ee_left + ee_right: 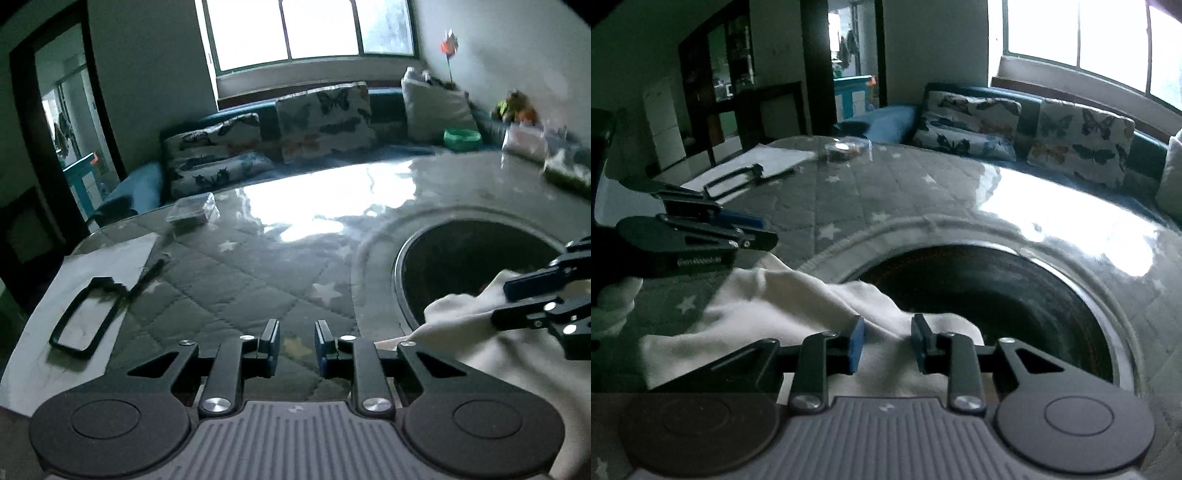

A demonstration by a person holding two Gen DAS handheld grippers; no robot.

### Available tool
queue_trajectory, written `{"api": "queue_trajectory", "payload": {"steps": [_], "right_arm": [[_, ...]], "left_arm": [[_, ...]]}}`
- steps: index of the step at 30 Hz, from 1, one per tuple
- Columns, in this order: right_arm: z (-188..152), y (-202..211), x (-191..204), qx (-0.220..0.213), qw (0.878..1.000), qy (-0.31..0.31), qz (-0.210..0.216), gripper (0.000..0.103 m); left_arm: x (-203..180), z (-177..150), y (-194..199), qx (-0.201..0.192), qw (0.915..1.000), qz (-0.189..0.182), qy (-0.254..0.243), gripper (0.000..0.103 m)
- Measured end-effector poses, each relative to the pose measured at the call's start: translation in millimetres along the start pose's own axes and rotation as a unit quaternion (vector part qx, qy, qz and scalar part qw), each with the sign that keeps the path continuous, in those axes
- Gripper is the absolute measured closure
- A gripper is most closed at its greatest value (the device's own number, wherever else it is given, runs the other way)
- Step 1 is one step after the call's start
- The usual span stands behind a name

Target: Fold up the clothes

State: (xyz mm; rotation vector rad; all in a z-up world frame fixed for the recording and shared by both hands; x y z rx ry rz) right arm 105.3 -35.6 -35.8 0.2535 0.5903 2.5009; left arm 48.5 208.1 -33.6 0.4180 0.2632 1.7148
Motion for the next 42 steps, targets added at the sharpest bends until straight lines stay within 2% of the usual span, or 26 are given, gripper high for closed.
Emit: {"api": "queue_trajectory", "payload": {"steps": [3, 6, 9, 12, 17, 18, 19, 22, 25, 28, 32, 37, 42], "right_arm": [[6.1, 1.9, 10.1, -0.005, 1.000, 0.011, 0.020, 0.076], [10.1, -12.8, 25.3, 0.002, 0.999, 0.027, 0.034, 0.076], [10.8, -32.4, 34.6, 0.013, 0.999, 0.042, 0.032, 0.074], [12.9, -40.7, 34.5, 0.012, 0.999, 0.031, 0.028, 0.071], [16.5, -13.1, 27.9, -0.004, 0.999, 0.021, 0.031, 0.069], [15.5, -5.6, 27.3, -0.006, 0.999, 0.023, 0.031, 0.068], [14.5, 2.0, 26.6, -0.007, 0.999, 0.026, 0.032, 0.068], [9.0, 21.2, 26.6, -0.009, 0.999, 0.036, 0.035, 0.065], [-3.6, 35.2, 28.2, -0.003, 0.998, 0.049, 0.039, 0.064], [-20.8, 38.7, 25.5, 0.014, 0.998, 0.051, 0.035, 0.062], [-22.3, 43.2, 21.6, 0.008, 0.999, 0.031, 0.028, 0.060], [-20.1, 54.1, 25.4, 0.005, 0.999, 0.045, 0.029, 0.060], [-17.4, 75.0, 28.6, -0.015, 0.999, 0.042, 0.029, 0.060]], "left_arm": [[-6.7, -0.1, 25.4, -0.018, 0.9993, -0.030, -0.014, 0.080], [-22.1, -4.2, 34.7, -0.017, 0.9978, -0.052, -0.037, 0.078], [-30.6, -11.7, 31.5, -0.003, 0.9975, -0.053, -0.048, 0.078], [-28.4, -16.2, 27.5, 0.007, 0.9982, -0.045, -0.037, 0.076], [-24.2, -20.4, 27.4, 0.017, 0.9983, -0.054, -0.014, 0.076], [-25.1, -21.1, 28.1, 0.014, 0.9982, -0.055, -0.017, 0.079], [-26.3, -21.2, 29.2, 0.009, 0.9983, -0.055, -0.020, 0.091], [-27.6, -17.2, 32.8, -0.011, 0.9984, -0.046, -0.032, 0.097], [-27.5, -10.2, 36.3, -0.036, 0.9973, -0.031, -0.055, 0.097], [-26.8, -16.1, 25.6, -0.021, 0.9974, -0.028, -0.062, 0.097], [-26.5, -26.3, 21.9, -0.013, 0.9971, -0.024, -0.071, 0.095], [-12.5, -18.4, 31.7, -0.016, 0.9980, -0.006, -0.061, 0.093], [-7.5, -3.8, 67.5, -0.046, 0.9983, -0.033, -0.010, 0.096]]}}
Point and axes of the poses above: each gripper's, at about its wrist camera, not at the fingertips, and y roughly against the way its jaws point, x to its left, z to its top, the point moved 2 cm from there along -y, roughly the way its jaws point, and after that the axes turned 14 degrees about -x, right-handed, at the moved point
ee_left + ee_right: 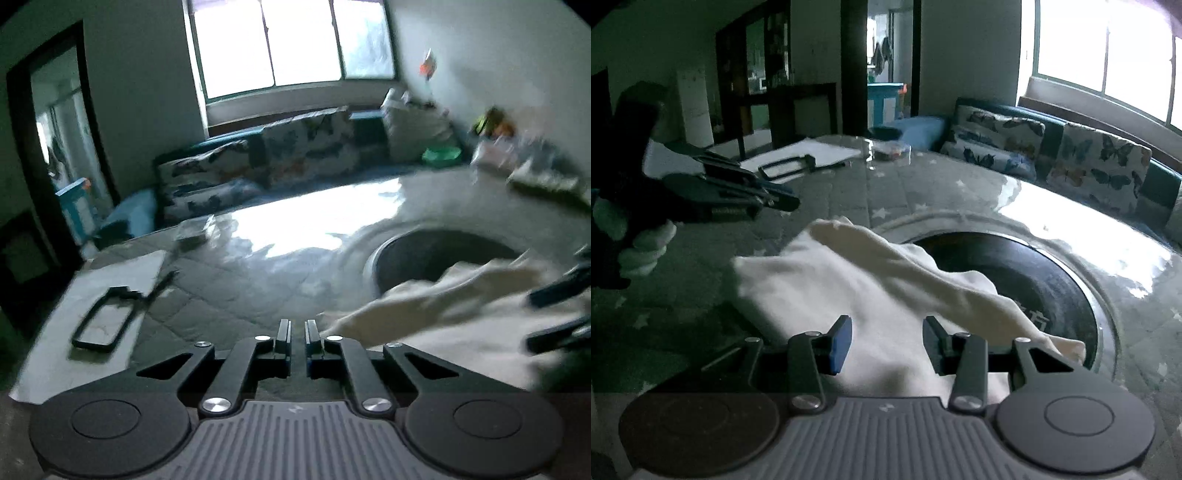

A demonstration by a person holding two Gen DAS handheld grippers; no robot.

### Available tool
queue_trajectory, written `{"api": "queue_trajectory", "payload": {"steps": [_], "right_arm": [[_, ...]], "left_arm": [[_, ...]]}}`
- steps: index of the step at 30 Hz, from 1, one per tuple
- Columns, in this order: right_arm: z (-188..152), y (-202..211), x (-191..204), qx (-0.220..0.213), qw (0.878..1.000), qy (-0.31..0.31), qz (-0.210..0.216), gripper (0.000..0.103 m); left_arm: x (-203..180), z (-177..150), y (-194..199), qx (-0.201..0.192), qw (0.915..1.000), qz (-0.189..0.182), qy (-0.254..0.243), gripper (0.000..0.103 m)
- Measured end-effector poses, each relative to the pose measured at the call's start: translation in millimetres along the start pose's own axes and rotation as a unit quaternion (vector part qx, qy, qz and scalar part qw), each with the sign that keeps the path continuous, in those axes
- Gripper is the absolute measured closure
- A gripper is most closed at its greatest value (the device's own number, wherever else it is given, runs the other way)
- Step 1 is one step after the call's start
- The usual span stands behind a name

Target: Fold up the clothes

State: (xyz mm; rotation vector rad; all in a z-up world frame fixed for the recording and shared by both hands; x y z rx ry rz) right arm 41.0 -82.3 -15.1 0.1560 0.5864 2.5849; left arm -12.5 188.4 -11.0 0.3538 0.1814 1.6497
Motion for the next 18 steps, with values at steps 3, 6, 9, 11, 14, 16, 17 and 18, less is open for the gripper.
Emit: {"api": "queue_trajectory", "payload": {"steps": [3, 6, 9, 11, 14, 16, 17, 18], "right_arm": [[-0.9, 5.7, 3.2, -0.002, 1.000, 0.000, 0.003, 0.060], [-6.2, 8.1, 6.4, 0.005, 1.000, 0.001, 0.003, 0.060], [-16.8, 13.0, 3.8, 0.018, 1.000, -0.011, 0.000, 0.060], [-21.2, 16.0, 1.6, 0.023, 1.000, -0.020, -0.002, 0.060], [-23.0, 23.0, -1.0, 0.024, 0.999, -0.030, -0.003, 0.060], [-20.5, 31.0, -1.9, 0.018, 0.999, -0.030, -0.005, 0.060], [-19.0, 36.0, -2.6, 0.013, 0.999, -0.031, -0.006, 0.060], [-17.8, 40.1, -3.9, 0.009, 0.999, -0.031, -0.010, 0.060]], "left_arm": [[-22.7, -4.7, 17.6, -0.010, 0.9989, -0.043, -0.017, 0.096], [-41.6, -17.5, 26.0, -0.002, 0.9963, -0.079, -0.033, 0.096], [-44.4, -37.9, 18.6, 0.035, 0.9954, -0.073, -0.050, 0.096], [-39.8, -40.0, 19.5, 0.034, 0.9955, -0.077, -0.044, 0.096], [-37.9, -33.3, 21.8, 0.034, 0.9950, -0.082, -0.045, 0.094], [-37.9, -27.1, 25.1, 0.029, 0.9949, -0.084, -0.046, 0.093], [-38.0, -23.0, 26.6, 0.023, 0.9950, -0.088, -0.041, 0.093], [-38.4, -18.7, 27.7, 0.016, 0.9950, -0.092, -0.036, 0.093]]}}
Point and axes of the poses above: each gripper's, at about its wrist camera, not at the fingertips, and y roughly against the way its jaws point, x to its left, z to its top, the point moved 2 cm from there along -y, roughly the way its jaws point, and after that the axes turned 14 degrees about -x, right-handed, at the moved point
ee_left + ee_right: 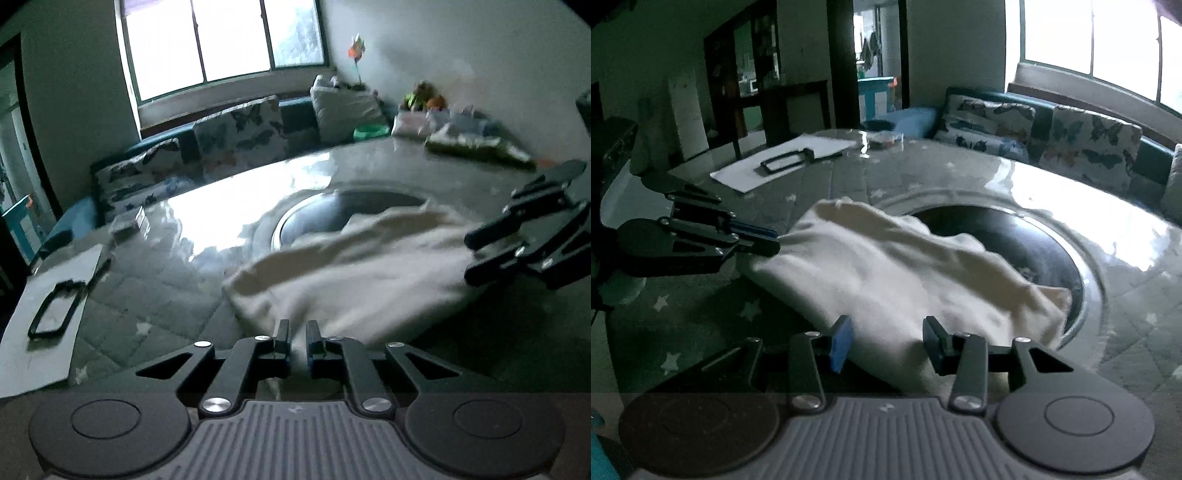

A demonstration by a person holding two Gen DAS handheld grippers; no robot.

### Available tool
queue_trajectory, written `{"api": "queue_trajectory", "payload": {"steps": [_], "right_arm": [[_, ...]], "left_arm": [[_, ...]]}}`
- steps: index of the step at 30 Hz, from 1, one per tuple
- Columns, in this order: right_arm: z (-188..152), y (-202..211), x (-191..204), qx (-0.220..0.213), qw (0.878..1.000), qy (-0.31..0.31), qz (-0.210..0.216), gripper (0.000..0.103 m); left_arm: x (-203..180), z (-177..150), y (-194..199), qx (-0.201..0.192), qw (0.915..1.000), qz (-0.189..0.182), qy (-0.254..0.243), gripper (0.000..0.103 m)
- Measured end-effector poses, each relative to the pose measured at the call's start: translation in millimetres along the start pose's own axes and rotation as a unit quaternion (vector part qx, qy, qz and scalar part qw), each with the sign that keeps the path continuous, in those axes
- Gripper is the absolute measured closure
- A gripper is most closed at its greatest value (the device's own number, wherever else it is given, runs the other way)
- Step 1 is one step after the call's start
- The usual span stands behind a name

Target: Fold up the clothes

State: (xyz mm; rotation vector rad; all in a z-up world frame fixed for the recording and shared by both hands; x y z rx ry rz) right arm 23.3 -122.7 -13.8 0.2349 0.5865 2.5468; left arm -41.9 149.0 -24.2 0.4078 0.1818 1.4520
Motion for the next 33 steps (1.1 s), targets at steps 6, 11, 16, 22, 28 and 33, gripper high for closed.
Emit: {"api": "queue_trajectory", "payload": {"steps": [6, 11, 16, 22, 28, 33], "right_arm": [[-9.6, 2.1, -10.2, 0.010, 0.999, -0.026, -0.016, 0.061], [-18.9, 14.9, -16.3, 0.023, 0.999, -0.033, -0.023, 0.061], [-7.6, 37.9, -30.2, 0.001, 0.998, -0.063, -0.030, 0.063], [-6.0, 53.0, -71.2, -0.018, 0.986, -0.153, -0.069, 0.073], [-23.1, 45.7, -70.2, 0.007, 0.986, -0.151, -0.071, 0.087], [-29.7, 41.5, -56.7, 0.032, 0.991, -0.121, -0.052, 0.087]], "left_arm": [[-6.3, -0.9, -25.2, 0.022, 0.9997, -0.001, 0.009, 0.092], [1.3, -9.9, -31.4, 0.035, 0.9993, 0.007, 0.004, 0.092], [-2.2, -2.6, -27.5, 0.030, 0.9995, 0.011, 0.005, 0.092], [-40.4, 24.2, -17.9, -0.014, 0.9989, -0.043, 0.006, 0.092], [-86.8, 39.1, -36.6, -0.024, 0.9941, -0.106, 0.009, 0.092], [-118.8, 32.7, -53.1, -0.014, 0.9894, -0.144, -0.002, 0.091]]}}
Point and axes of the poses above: each gripper's, at about its wrist camera, not at the fingertips, and y roughly against the way its jaws point, x to its left, z to its top, the point moved 2 cm from there along -y, roughly the way its jaws point, and after that the axes turned 14 degrees about -x, right-handed, at the moved point
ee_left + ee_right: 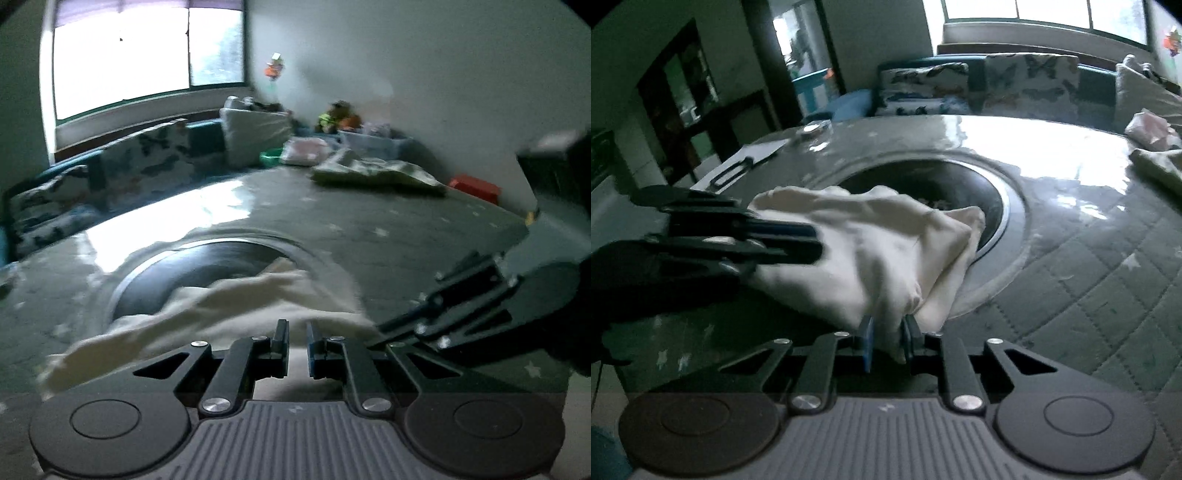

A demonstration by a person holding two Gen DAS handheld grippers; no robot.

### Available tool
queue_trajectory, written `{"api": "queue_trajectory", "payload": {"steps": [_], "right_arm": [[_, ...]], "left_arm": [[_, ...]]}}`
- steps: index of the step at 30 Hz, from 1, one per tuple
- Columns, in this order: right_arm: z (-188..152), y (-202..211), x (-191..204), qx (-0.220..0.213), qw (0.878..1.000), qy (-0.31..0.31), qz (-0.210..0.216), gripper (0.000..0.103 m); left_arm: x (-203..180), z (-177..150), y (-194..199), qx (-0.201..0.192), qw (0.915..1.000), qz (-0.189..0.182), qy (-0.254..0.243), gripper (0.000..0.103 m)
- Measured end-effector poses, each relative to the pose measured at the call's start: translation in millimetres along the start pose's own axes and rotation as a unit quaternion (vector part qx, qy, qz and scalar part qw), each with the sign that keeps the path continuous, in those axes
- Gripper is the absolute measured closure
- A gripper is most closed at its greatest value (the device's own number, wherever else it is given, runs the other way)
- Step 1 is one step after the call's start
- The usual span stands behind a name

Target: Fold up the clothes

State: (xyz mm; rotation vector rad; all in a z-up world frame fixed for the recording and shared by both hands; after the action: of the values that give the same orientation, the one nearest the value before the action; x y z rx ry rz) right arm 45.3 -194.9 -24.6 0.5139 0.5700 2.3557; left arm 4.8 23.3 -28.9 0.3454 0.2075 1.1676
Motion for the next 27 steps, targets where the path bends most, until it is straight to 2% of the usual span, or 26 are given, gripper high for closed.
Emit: {"api": "queue_trajectory", "payload": {"steps": [5, 9, 13, 19, 21, 22, 27], "right_arm": [[21.5, 20.2, -16.4, -0.047, 0.998, -0.032, 0.002, 0.087], [22.1, 12.5, -26.1, -0.033, 0.999, -0.001, -0.024, 0.087], [8.1, -9.5, -16.4, 0.003, 0.999, 0.043, -0.010, 0.087], [9.2, -9.7, 8.2, -0.014, 0.994, 0.110, 0.011, 0.087], [10.1, -8.7, 10.2, -0.014, 0.993, 0.117, 0.012, 0.087], [10.6, -8.3, 11.3, -0.015, 0.992, 0.121, 0.012, 0.087], [9.7, -7.4, 14.3, -0.019, 0.992, 0.127, 0.014, 0.087]], "left_arm": [[-5.0, -11.2, -8.5, 0.016, 0.9998, -0.014, -0.001, 0.091], [-5.4, -12.4, -7.8, 0.017, 0.9997, -0.015, -0.003, 0.090], [-4.6, -11.9, -6.4, 0.015, 0.9998, -0.014, -0.002, 0.090], [0.2, 4.5, 4.8, -0.011, 0.9994, -0.023, 0.024, 0.087], [1.8, 11.8, 6.4, -0.018, 0.9987, -0.031, 0.036, 0.081], [1.2, 12.4, 4.0, -0.014, 0.9987, -0.031, 0.036, 0.075], [-1.2, 7.7, -10.9, 0.008, 0.9991, -0.027, 0.032, 0.077]]}}
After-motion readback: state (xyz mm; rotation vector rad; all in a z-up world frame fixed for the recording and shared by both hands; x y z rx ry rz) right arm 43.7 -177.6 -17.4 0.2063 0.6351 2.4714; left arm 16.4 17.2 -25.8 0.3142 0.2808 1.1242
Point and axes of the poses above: each gripper's, at about its wrist camera, not at the fingertips, and y roughly against the way its jaws point, x to its left, z to its top, the point moved 2 cm from there along -y, roughly the way its jaws point, and after that the axes turned 14 degrees about -x, right-handed, at the moved point
